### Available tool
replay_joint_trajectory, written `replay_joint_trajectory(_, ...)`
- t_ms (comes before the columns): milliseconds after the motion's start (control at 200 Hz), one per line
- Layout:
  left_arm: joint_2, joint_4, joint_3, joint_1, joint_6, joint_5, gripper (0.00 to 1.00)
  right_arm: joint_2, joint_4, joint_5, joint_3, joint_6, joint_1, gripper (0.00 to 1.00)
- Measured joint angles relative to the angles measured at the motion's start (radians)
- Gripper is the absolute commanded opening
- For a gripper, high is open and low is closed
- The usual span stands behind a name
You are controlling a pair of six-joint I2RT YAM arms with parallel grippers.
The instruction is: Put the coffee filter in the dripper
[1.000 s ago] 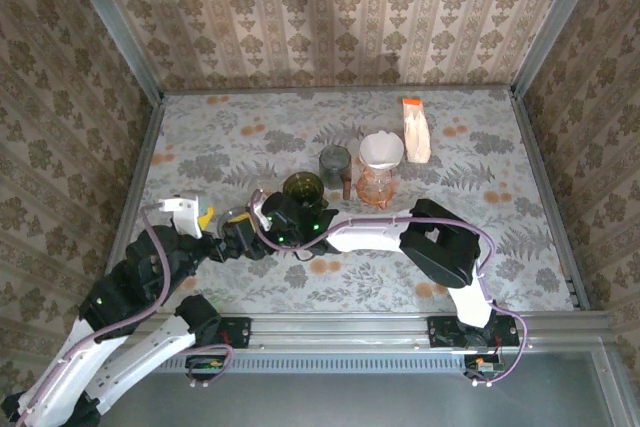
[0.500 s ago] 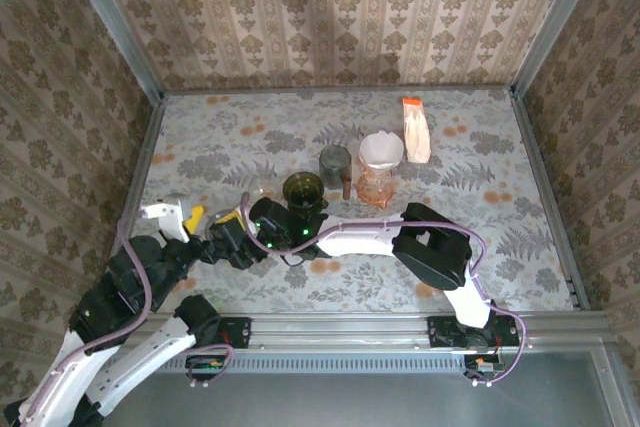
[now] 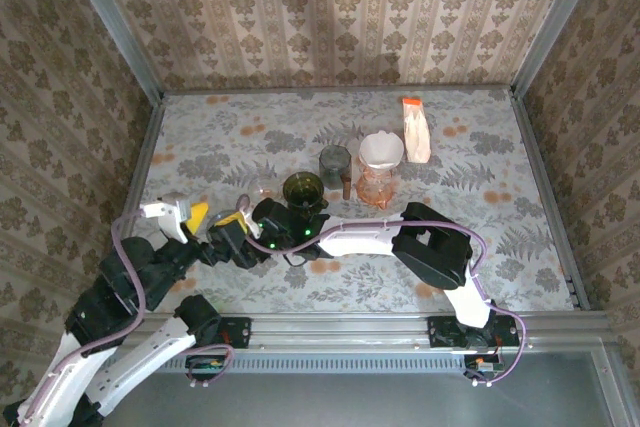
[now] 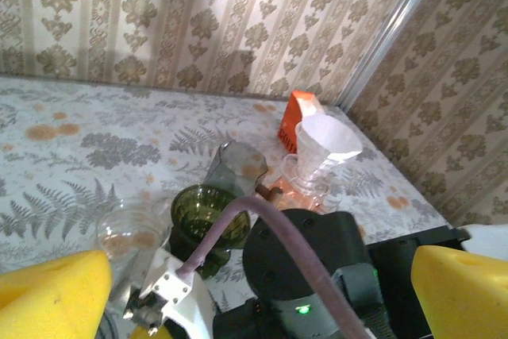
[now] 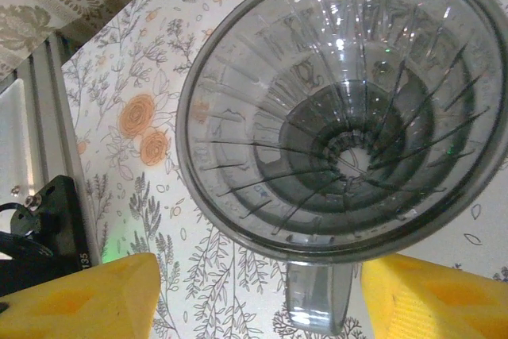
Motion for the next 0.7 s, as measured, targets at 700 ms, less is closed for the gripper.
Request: replay_joint_trajectory(700,0.040,0.001,0.012,0.000,0.013,0.003,1.00,-0.232,-0.040,0.167,-0.163,-0.022,-0.084,0.73)
